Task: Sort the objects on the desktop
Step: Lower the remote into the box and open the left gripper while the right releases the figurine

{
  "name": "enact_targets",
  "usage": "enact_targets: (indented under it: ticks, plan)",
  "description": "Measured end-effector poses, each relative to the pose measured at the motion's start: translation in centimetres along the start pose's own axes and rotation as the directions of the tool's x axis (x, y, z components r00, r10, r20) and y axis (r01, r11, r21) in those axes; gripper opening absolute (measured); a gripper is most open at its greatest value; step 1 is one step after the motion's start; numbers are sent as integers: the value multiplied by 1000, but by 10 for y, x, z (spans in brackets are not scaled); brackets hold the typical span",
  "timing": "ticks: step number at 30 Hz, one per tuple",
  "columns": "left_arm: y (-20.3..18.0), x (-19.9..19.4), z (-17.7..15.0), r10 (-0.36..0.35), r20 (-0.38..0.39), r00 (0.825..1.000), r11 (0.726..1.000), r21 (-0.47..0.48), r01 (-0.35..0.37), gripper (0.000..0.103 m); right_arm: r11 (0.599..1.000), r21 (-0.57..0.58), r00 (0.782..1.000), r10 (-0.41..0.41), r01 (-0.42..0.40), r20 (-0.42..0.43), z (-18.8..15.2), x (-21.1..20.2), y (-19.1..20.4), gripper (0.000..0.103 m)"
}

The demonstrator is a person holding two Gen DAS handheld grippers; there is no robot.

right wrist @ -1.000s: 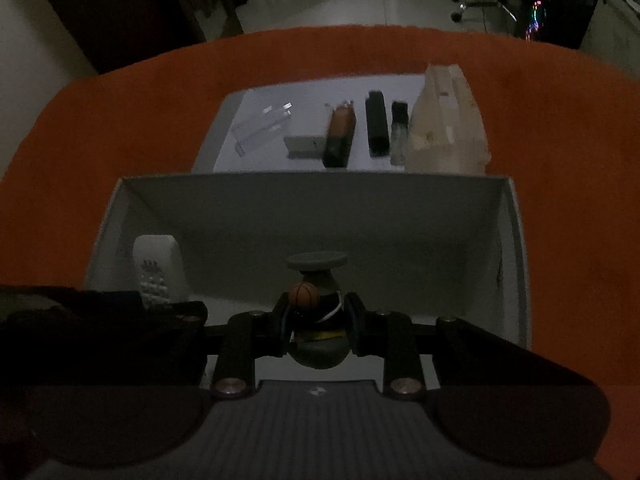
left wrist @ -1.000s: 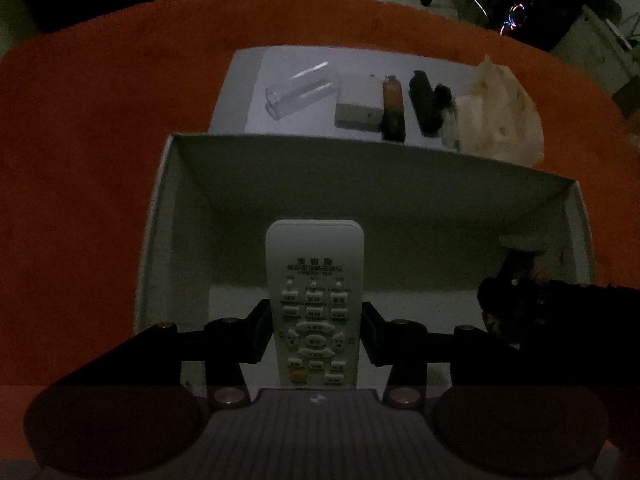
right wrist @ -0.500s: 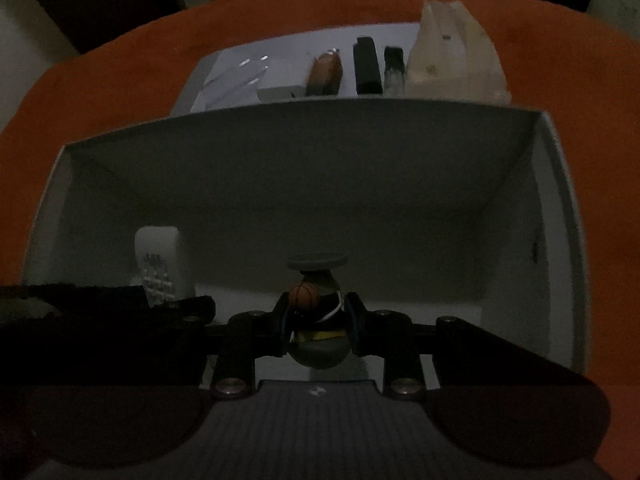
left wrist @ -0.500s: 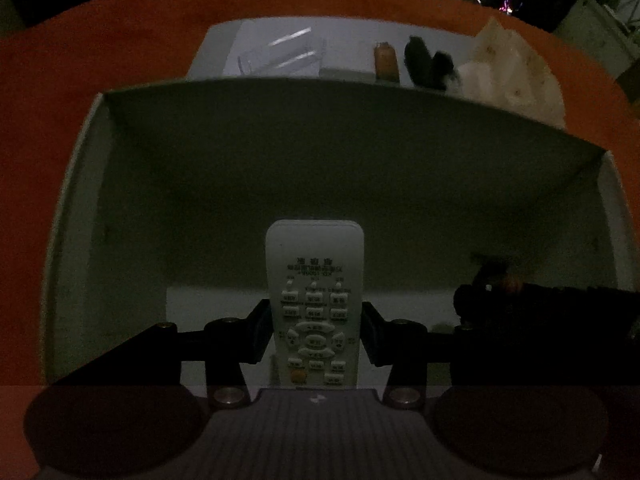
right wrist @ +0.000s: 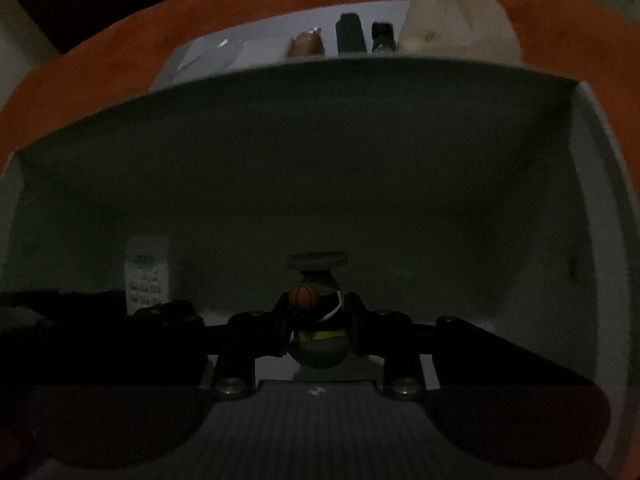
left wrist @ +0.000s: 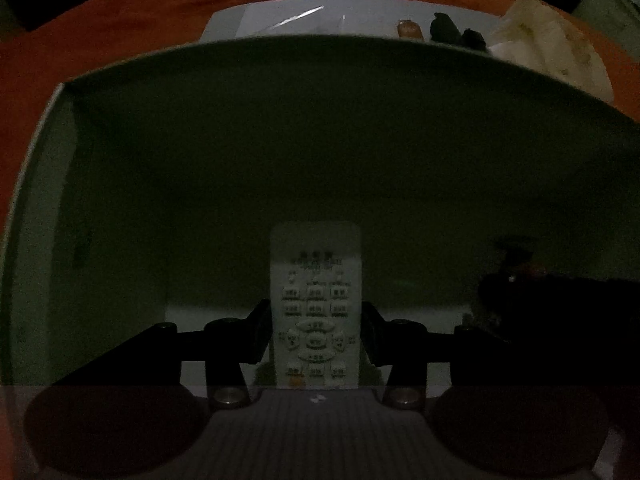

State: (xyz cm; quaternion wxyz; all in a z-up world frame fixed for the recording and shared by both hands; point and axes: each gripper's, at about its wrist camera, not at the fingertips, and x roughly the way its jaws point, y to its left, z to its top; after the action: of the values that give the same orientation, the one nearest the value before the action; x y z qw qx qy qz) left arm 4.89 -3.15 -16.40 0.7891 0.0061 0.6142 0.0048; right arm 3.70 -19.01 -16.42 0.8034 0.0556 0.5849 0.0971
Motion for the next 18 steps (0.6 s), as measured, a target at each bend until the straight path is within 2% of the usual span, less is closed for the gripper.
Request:
enact_targets:
  ticks: [6,13,18]
  plan:
    - [0,9,5,-8,9,1000,1000,-15,8,41,999,-25,1000,-24,24,8,0,5,7,29]
    - [2,11,13,-13,54,998,999,-30,15,41,1000,-3,1000,-12,12,12,-1,5,5,29]
    - [2,15,20,-24,55,998,999,-47,27,41,1000,11,1000,-10,10,16,0,6,3,30]
